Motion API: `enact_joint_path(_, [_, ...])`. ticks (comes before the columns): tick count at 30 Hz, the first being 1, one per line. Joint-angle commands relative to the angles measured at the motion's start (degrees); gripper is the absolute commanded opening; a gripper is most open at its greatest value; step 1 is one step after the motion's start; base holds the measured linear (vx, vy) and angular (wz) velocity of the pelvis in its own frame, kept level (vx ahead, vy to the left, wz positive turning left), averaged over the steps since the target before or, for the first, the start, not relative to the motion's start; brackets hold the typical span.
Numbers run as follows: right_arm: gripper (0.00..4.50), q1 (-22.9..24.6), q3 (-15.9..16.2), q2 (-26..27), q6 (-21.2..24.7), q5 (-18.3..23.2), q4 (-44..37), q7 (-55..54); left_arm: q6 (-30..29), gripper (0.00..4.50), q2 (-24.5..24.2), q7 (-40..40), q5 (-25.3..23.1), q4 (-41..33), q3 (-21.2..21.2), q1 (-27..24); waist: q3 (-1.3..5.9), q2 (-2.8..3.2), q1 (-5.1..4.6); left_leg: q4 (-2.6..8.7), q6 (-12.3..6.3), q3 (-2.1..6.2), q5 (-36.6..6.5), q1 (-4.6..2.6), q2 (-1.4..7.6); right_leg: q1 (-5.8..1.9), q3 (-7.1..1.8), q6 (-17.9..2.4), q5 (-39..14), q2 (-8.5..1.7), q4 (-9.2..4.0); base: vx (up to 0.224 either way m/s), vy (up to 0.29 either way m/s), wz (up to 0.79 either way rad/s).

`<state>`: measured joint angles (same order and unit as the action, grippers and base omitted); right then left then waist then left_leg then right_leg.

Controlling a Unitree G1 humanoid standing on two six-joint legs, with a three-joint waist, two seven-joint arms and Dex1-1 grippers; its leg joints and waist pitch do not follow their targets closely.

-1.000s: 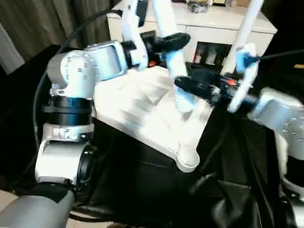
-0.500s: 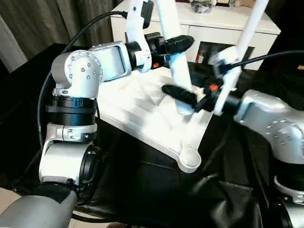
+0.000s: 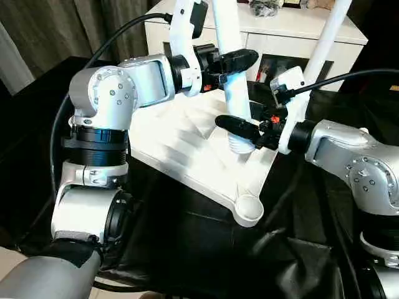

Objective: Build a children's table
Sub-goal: Pick table leg

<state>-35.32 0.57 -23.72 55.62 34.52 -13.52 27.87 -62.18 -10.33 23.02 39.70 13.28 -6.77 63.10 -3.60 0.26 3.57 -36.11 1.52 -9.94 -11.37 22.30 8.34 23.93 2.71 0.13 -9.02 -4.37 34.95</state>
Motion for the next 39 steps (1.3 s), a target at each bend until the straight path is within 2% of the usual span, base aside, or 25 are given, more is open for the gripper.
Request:
enact_joint_path(1, [2.48, -0.2, 1.2, 0.3, 0.1, 0.2, -0.3, 0.5, 0.4, 1.88, -0.2, 0.4, -0.2, -1.7, 0.1, 0.3, 4.08, -0.68, 0.13, 4.58, 0.63, 1.39, -8.3, -0.96, 3.66, -3.32, -2.37, -11.6, -15.5, -3.87, -4.08, 0.0, 0.0, 0.0])
enact_joint_path(3, [2.44, -0.2, 1.1, 0.5, -0.2, 0.0, -0.2, 0.5, 0.4, 1.88, -0.2, 0.4, -0.3, -1.7, 0.1, 0.3, 4.11, -0.59, 0.15, 4.54, 0.67, 1.39, -8.1, -0.95, 3.63, -3.34, -2.39, -11.7, -15.1, -3.91, -4.08, 0.0, 0.0, 0.0])
enact_joint_path(5, [2.14, -0.2, 1.1, 0.5, -0.3, 0.0, -0.1, 0.6, 0.4, 1.88, -0.2, 0.4, -0.3, -1.8, 0.2, 0.3, 4.13, -0.64, 0.14, 4.52, 0.58, 1.36, -8.0, -0.95, 3.61, -3.37, -2.39, -11.8, -14.7, -3.85, -4.05, 0.0, 0.0, 0.0])
enact_joint_path(7, [2.03, -0.3, 0.9, 0.6, -0.5, 0.0, -0.1, 0.6, 0.0, 2.44, -0.5, 1.5, 0.1, -2.4, 0.4, 0.0, 4.17, -0.63, 0.18, 4.52, 0.42, 1.38, -7.5, -0.89, 3.62, -3.43, -2.4, -12.0, -13.9, -3.89, -3.93, 0.0, 0.0, 0.0])
enact_joint_path(8, [2.03, -0.3, 0.8, 0.7, -0.6, 0.0, -0.1, 0.6, -0.4, 2.44, -0.2, 1.8, 1.0, -2.4, -0.2, -0.1, 4.19, -0.4, 0.22, 4.48, 0.46, 1.38, -7.5, -0.95, 3.62, -3.39, -2.41, -12.1, -13.7, -3.9, -3.9, 0.0, 0.0, 0.0])
enact_joint_path(10, [1.89, -0.1, 0.2, 0.9, -0.9, 0.4, -0.2, 1.1, -0.5, 2.6, -0.5, 3.2, 1.6, -3.4, 0.1, -0.5, 4.19, -0.46, 0.16, 4.5, 0.36, 1.36, -7.4, -0.96, 3.69, -3.4, -2.38, -12.9, -12.6, -3.87, -3.81, 0.0, 0.0, 0.0])
enact_joint_path(12, [1.89, -0.1, 0.0, 0.9, -1.0, 0.5, -0.2, 1.3, -0.5, 2.91, -0.6, 3.6, 1.8, -3.6, 0.2, -0.6, 4.14, -0.47, 0.13, 4.54, 0.36, 1.36, -7.7, -0.98, 3.71, -3.41, -2.39, -13.0, -12.7, -3.86, -3.81, 0.0, 0.0, 0.0])
enact_joint_path(15, [1.88, 0.3, -1.1, 0.9, -1.4, 1.9, -0.4, 3.1, 0.0, 3.08, -1.1, 6.0, 2.6, -4.6, 0.4, -1.1, 4.1, -0.38, 0.11, 4.6, 0.55, 1.36, -8.5, -1.05, 3.74, -3.38, -2.41, -13.0, -13.4, -3.88, -3.89, 0.0, 0.0, 0.0])
enact_joint_path(16, [1.88, 0.7, -2.7, 0.9, -1.1, 4.4, -0.6, 5.1, 0.9, 3.08, -1.8, 8.3, 3.1, -5.2, 0.7, -1.6, 4.11, -0.39, 0.18, 4.59, 0.26, 1.39, -8.9, -1.07, 3.73, -3.49, -2.42, -13.0, -13.7, -3.99, -4.0, 0.0, 0.0, 0.0])
enact_joint_path(18, [1.88, 1.4, -5.4, 0.8, 0.1, 8.7, -0.8, 8.2, 2.7, 3.36, -3.3, 12.7, 3.4, -6.3, 1.7, -2.6, 4.07, -0.39, 0.3, 4.63, 0.02, 1.37, -9.3, -1.0, 3.79, -3.56, -2.45, -13.1, -14.1, -4.11, -3.98, 0.0, 0.0, 0.0])
enact_joint_path(20, [1.88, 2.5, -8.3, 0.1, 1.8, 13.6, -0.6, 12.3, 4.1, 3.45, -5.4, 18.3, 3.9, -7.7, 3.0, -3.8, 4.15, -0.15, 0.32, 4.74, -0.42, 1.44, -9.3, -1.08, 3.91, -3.44, -2.41, -12.9, -13.8, -3.91, -3.9, 0.0, 0.0, 0.0])
enact_joint_path(22, [1.88, 3.1, -8.9, -0.4, 2.0, 14.8, -0.7, 13.8, 3.7, 3.46, -5.8, 19.7, 4.8, -8.1, 2.7, -4.1, 4.14, -0.12, 0.34, 4.7, -0.26, 1.38, -9.4, -1.22, 3.91, -3.38, -2.34, -13.4, -13.3, -3.91, -3.86, 0.0, 0.0, 0.0])
enact_joint_path(25, [1.88, 5.5, -8.9, -2.9, 2.1, 16.3, -1.4, 18.6, 2.7, 3.82, -7.6, 24.5, 7.0, -9.5, 2.5, -5.2, 4.07, -0.13, 0.38, 4.73, 0.2, 1.39, -9.7, -1.12, 3.89, -3.48, -2.33, -13.8, -14.1, -4.03, -3.81, 0.0, 0.0, 0.0])
enact_joint_path(30, [1.87, 7.4, -6.8, -6.2, 2.3, 16.7, -2.8, 22.4, 3.9, 3.82, -10.6, 30.2, 6.2, -11.5, 6.0, -6.8, 3.83, -0.11, 0.27, 4.89, 0.94, 1.49, -11.7, -1.25, 3.87, -3.31, -2.39, -12.4, -18.7, -4.08, -4.27, 0.0, 0.0, 0.0])
enact_joint_path(32, [1.87, 8.0, -5.2, -7.7, 1.8, 15.2, -3.1, 23.4, 4.4, 3.51, -12.0, 33.0, 5.6, -12.0, 8.2, -7.3, 3.86, -0.07, 0.26, 4.95, 1.15, 1.56, -11.8, -1.28, 3.86, -3.25, -2.42, -11.5, -20.1, -4.05, -4.43, 0.0, 0.0, 0.0])
enact_joint_path(33, [1.87, 8.0, -4.8, -8.1, 1.5, 14.7, -2.9, 23.4, 4.3, 3.51, -12.5, 33.6, 5.1, -11.9, 9.0, -7.4, 3.79, 0.07, 0.08, 5.01, 1.46, 1.54, -12.2, -1.29, 3.91, -3.07, -2.43, -11.3, -20.3, -3.92, -4.41, 0.0, 0.0, 0.0])
enact_joint_path(36, [1.87, 7.9, -4.3, -8.7, 0.9, 13.8, -2.4, 23.9, 5.4, 3.34, -13.1, 34.1, 3.5, -11.9, 10.7, -8.1, 3.79, 0.04, 0.0, 4.98, 1.9, 1.62, -13.2, -1.38, 3.88, -3.0, -2.39, -11.2, -21.5, -4.02, -4.52, 0.0, 0.0, 0.0])
enact_joint_path(39, [1.87, 7.9, -4.0, -9.0, 0.3, 13.2, -2.3, 24.1, 5.8, 3.02, -12.0, 33.0, 3.1, -12.2, 10.9, -8.9, 3.91, -0.05, 0.02, 4.9, 1.94, 1.55, -12.5, -1.29, 3.96, -3.08, -2.46, -11.8, -19.8, -4.07, -4.32, 0.0, 0.0, 0.0])
